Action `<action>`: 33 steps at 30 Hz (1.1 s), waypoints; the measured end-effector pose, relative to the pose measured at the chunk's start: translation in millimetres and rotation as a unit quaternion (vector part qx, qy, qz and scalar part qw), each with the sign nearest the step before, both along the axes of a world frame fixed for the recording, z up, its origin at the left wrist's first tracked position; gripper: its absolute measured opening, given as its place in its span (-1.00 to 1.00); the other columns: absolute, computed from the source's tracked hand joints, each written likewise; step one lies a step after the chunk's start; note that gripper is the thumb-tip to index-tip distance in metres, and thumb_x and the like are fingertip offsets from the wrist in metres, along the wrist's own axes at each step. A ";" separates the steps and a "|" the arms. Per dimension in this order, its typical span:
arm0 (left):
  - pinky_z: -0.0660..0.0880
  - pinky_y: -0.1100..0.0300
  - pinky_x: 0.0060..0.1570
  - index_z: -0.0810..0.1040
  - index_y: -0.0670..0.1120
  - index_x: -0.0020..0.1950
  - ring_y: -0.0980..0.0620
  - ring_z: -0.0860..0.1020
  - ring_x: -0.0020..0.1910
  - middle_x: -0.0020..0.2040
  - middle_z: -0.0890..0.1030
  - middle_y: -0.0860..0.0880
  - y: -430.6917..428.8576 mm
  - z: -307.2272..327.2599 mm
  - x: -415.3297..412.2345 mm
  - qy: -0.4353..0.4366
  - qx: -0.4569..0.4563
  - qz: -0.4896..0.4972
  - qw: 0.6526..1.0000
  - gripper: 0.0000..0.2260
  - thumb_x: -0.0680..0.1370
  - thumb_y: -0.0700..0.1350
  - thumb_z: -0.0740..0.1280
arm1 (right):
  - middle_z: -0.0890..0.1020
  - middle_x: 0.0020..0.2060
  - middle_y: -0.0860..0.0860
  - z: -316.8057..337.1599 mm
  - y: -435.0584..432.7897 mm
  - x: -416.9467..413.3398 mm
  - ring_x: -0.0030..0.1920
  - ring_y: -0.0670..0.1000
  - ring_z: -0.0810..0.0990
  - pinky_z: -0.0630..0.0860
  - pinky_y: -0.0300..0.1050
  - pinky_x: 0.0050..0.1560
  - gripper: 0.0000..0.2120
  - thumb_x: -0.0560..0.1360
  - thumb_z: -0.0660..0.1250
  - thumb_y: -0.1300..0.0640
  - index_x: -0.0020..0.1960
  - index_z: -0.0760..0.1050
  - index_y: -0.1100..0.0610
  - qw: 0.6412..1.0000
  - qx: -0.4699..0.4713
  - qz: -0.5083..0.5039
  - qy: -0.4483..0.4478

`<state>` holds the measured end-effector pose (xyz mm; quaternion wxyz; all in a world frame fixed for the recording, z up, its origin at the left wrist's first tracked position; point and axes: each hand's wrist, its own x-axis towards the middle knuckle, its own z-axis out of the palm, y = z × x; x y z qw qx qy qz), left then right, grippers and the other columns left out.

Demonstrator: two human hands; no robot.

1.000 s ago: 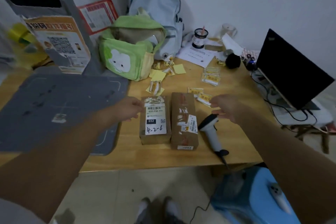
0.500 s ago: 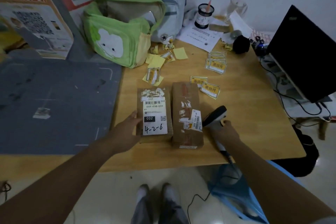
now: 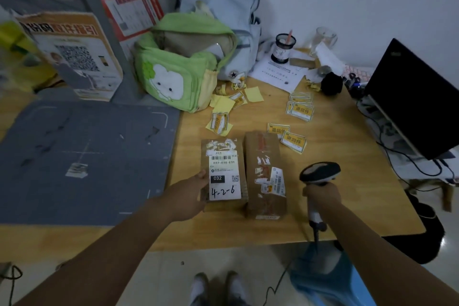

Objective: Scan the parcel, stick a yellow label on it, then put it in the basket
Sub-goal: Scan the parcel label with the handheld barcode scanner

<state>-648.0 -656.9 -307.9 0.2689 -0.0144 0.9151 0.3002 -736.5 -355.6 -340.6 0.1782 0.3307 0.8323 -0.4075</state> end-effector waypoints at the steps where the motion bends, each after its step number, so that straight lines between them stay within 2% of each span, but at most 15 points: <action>1: 0.22 0.17 0.42 0.12 0.13 0.54 0.03 0.09 0.56 0.60 0.01 0.04 -0.1 3.9 0.2 0.003 0.001 -0.005 1.000 -0.37 0.54 -0.19 0.30 | 0.53 -0.15 0.20 8.1 -0.7 -2.4 -0.12 0.18 0.47 0.39 0.00 -0.14 -0.84 0.40 0.36 0.32 -0.03 0.50 0.33 1.000 -0.011 -0.001 0.011; 3: 0.21 0.17 0.43 0.18 0.11 0.52 0.05 0.08 0.56 0.59 0.07 0.02 0.2 11.4 1.6 0.004 0.006 -0.012 1.000 -0.42 0.55 -0.18 0.28 | 0.49 -0.20 0.16 26.3 -5.6 -6.8 -0.13 0.17 0.44 0.36 0.03 -0.13 -0.85 0.41 0.35 0.29 -0.05 0.46 0.32 0.998 -0.044 -0.014 0.042; 5: 0.24 0.20 0.39 0.22 0.08 0.51 0.02 0.15 0.54 0.57 0.15 0.01 0.9 17.5 4.0 0.003 0.008 -0.018 1.000 -0.47 0.57 -0.18 0.26 | 0.49 -0.27 0.14 45.2 -13.9 -12.3 -0.19 0.16 0.45 0.36 0.04 -0.16 -0.81 0.41 0.37 0.21 -0.05 0.48 0.30 0.994 -0.071 -0.033 0.079; 8: 0.28 0.23 0.32 0.26 0.08 0.49 -0.03 0.24 0.50 0.55 0.21 -0.02 0.9 20.6 8.7 0.010 -0.002 -0.023 1.000 -0.50 0.57 -0.17 0.27 | 0.50 -0.35 0.12 79.8 -32.2 -22.2 -0.36 0.08 0.45 0.39 -0.04 -0.30 -0.73 0.44 0.40 0.09 -0.02 0.52 0.30 0.984 -0.133 -0.025 0.117; 12: 0.22 0.15 0.41 0.22 0.14 0.49 -0.03 0.06 0.57 0.59 0.05 -0.03 -3.9 15.1 12.8 0.024 -0.023 -0.032 0.999 -0.46 0.56 -0.16 0.27 | 0.50 -0.39 0.10 133.5 -66.6 -21.3 -0.43 0.01 0.44 0.39 -0.14 -0.39 -0.76 0.48 0.37 0.06 -0.07 0.50 0.26 0.966 -0.186 0.075 0.163; 14: 0.23 0.14 0.42 0.24 0.11 0.50 -0.01 0.01 0.58 0.59 0.04 -0.06 -5.9 11.4 13.0 0.028 -0.027 -0.029 0.999 -0.45 0.54 -0.16 0.28 | 0.54 -0.33 0.10 161.0 -86.6 -13.6 -0.40 -0.01 0.47 0.41 -0.22 -0.44 -0.79 0.49 0.36 0.08 -0.04 0.50 0.24 0.954 -0.204 0.115 0.185; 16: 0.23 0.15 0.43 0.26 0.09 0.49 0.00 0.00 0.58 0.59 0.06 -0.08 -6.6 9.9 12.1 0.029 -0.033 -0.026 0.999 -0.44 0.52 -0.16 0.30 | 0.56 -0.22 0.13 182.6 -104.3 -5.8 -0.38 -0.01 0.49 0.45 -0.25 -0.48 -0.77 0.50 0.35 0.10 0.06 0.50 0.24 0.944 -0.230 0.160 0.174; 18: 0.22 0.13 0.45 0.25 0.07 0.50 -0.01 0.02 0.57 0.59 0.04 -0.09 -6.0 10.6 11.8 0.019 -0.041 -0.021 0.999 -0.44 0.52 -0.16 0.31 | 0.58 -0.17 0.15 194.0 -118.9 0.1 -0.39 0.02 0.50 0.48 -0.20 -0.43 -0.70 0.50 0.35 0.09 0.13 0.50 0.27 0.937 -0.247 0.195 0.152; 22: 0.23 0.06 0.46 0.21 0.07 0.52 -0.06 0.09 0.56 0.60 -0.01 -0.06 -3.2 12.0 15.0 0.001 -0.060 -0.016 0.998 -0.43 0.53 -0.14 0.28 | 0.60 -0.22 0.13 190.7 -143.6 10.8 -0.45 0.02 0.49 0.44 -0.25 -0.50 -0.67 0.50 0.35 0.09 0.16 0.49 0.28 0.941 -0.228 0.221 0.114; 25: 0.22 0.05 0.47 0.13 0.07 0.54 -0.08 0.08 0.56 0.60 -0.04 -0.04 -1.6 10.7 18.1 -0.014 -0.068 -0.023 0.997 -0.42 0.55 -0.14 0.25 | 0.62 -0.19 0.19 174.9 -153.7 14.0 -0.41 0.03 0.53 0.50 -0.20 -0.44 -0.55 0.48 0.36 0.12 0.28 0.41 0.33 0.948 -0.199 0.234 0.081; 29: 0.20 0.07 0.46 0.07 -0.09 0.56 -0.09 0.11 0.55 0.60 -0.06 -0.04 -2.5 7.8 21.2 -0.028 -0.088 -0.016 0.996 -0.43 0.58 -0.16 0.19 | 0.62 -0.17 0.23 154.6 -155.1 14.2 -0.40 0.07 0.53 0.48 -0.15 -0.42 -0.49 0.48 0.37 0.13 0.33 0.36 0.35 0.953 -0.171 0.248 0.031; 31: 0.22 0.08 0.44 0.03 -0.09 0.57 -0.08 0.15 0.54 0.60 0.00 -0.03 -2.9 5.5 23.8 -0.028 -0.085 -0.004 0.996 -0.40 0.57 -0.17 0.19 | 0.61 -0.23 0.22 146.6 -155.8 14.0 -0.40 0.09 0.53 0.48 -0.13 -0.41 -0.47 0.47 0.38 0.13 0.35 0.35 0.35 0.957 -0.168 0.235 0.020; 33: 0.28 0.10 0.39 0.08 -0.01 0.55 -0.07 0.25 0.50 0.57 0.15 -0.01 -1.7 5.3 25.9 -0.017 -0.056 0.009 0.998 -0.39 0.54 -0.20 0.21 | 0.60 -0.24 0.23 141.3 -157.4 13.7 -0.40 0.11 0.53 0.48 -0.10 -0.40 -0.45 0.47 0.38 0.13 0.36 0.33 0.34 0.960 -0.165 0.226 0.011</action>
